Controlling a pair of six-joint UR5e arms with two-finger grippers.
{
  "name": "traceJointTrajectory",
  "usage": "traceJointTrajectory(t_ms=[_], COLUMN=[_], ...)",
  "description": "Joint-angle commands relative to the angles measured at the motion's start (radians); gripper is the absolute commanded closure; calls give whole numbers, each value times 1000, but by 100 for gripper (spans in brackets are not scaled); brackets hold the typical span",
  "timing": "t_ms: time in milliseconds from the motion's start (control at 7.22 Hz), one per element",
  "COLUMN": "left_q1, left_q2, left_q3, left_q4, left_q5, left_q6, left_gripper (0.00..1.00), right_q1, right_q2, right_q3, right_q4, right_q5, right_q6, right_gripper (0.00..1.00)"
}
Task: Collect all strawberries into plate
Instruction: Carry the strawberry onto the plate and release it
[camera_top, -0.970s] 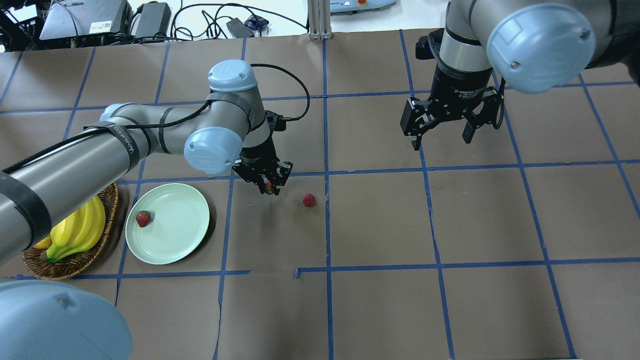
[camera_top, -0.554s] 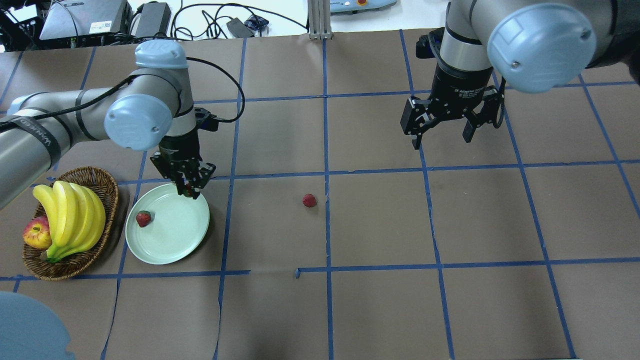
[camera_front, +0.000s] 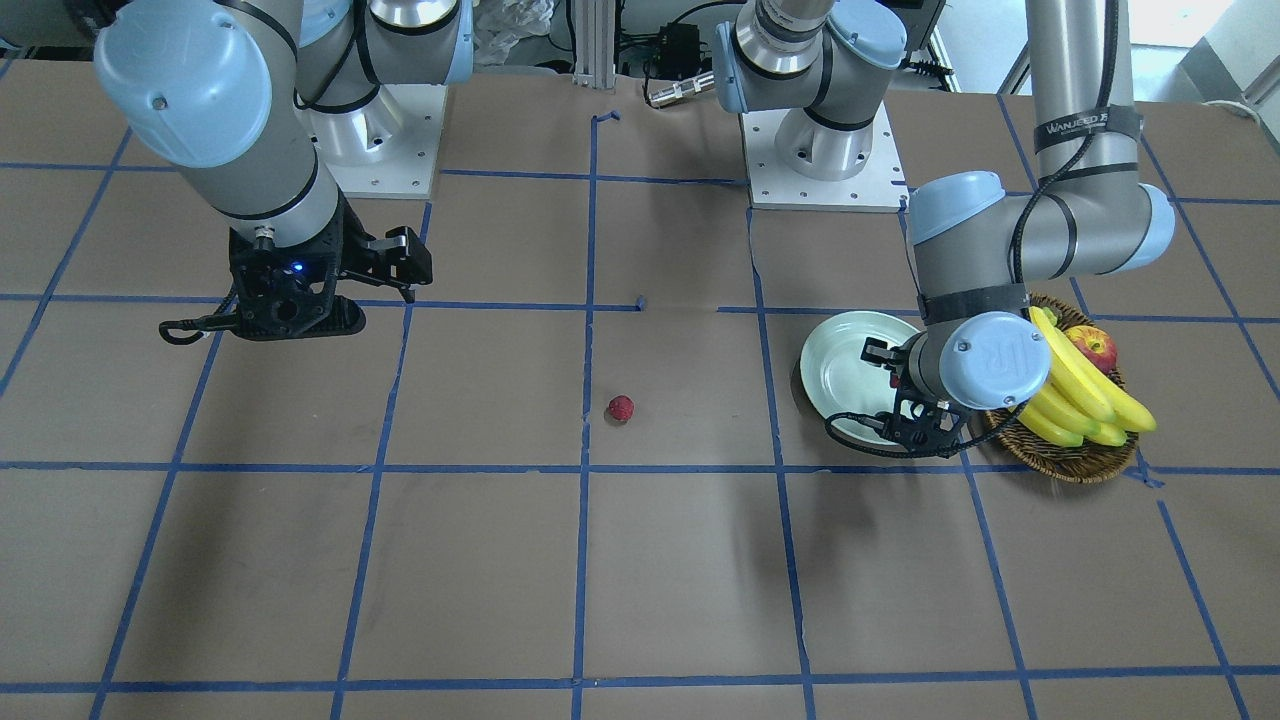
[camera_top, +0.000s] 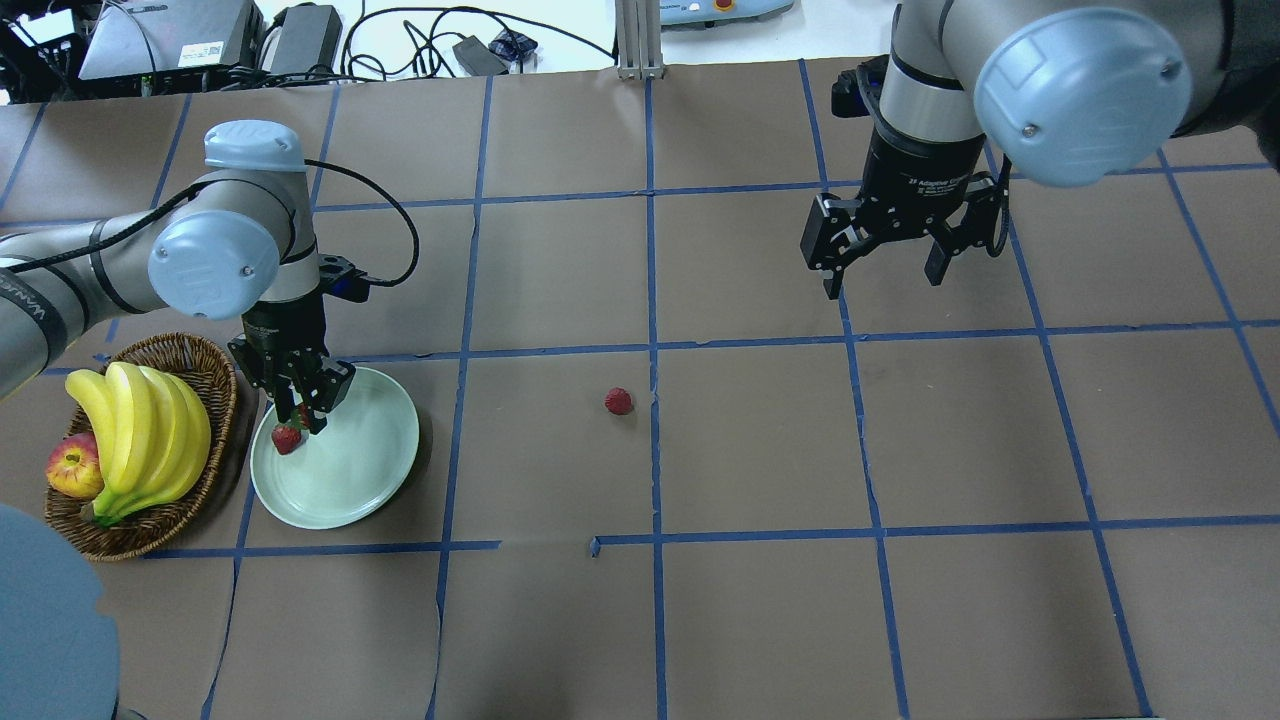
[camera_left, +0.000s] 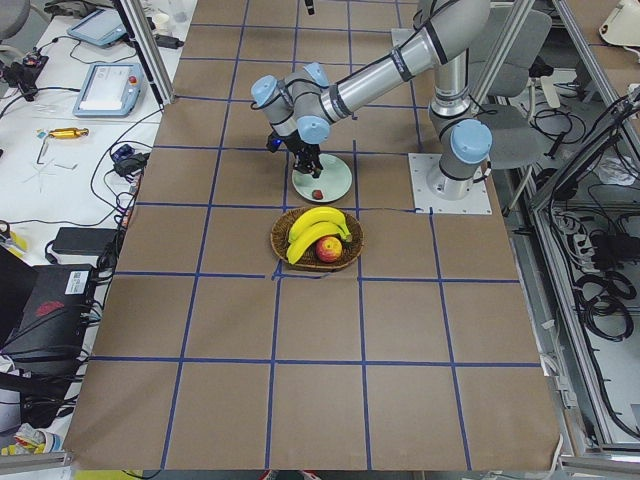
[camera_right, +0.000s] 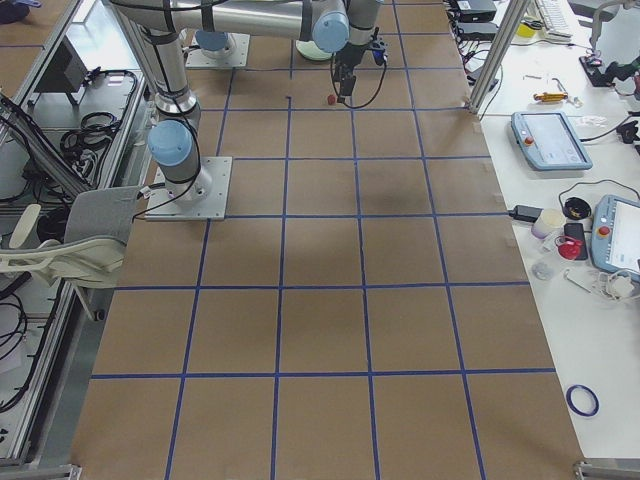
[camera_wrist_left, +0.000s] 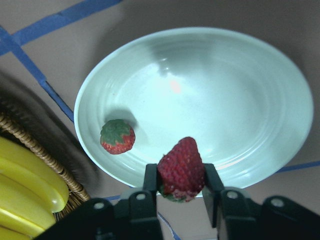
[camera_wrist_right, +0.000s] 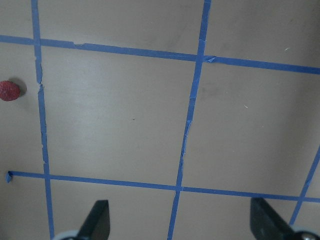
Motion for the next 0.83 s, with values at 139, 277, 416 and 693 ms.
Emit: traceJointTrajectory(t_ms=[139, 277, 416, 693], left_q1=[-35, -77, -134, -245], left_q2=[29, 40, 34, 10], left_q3=[25, 40, 54, 53], left_q4=[17, 20, 30, 126], left_q5=[-10, -130, -211, -314], left_q6=[-6, -80, -218, -360], left_gripper=[7, 2, 1, 1], right_q1=[2, 2, 2, 2], right_q2=[-1, -1, -1, -1], right_q3=[1, 1, 1, 1], right_q4=[-5, -5, -5, -5], right_q5=[1, 1, 1, 1], right_q6=[1, 2, 2, 2], right_gripper=[0, 0, 0, 0])
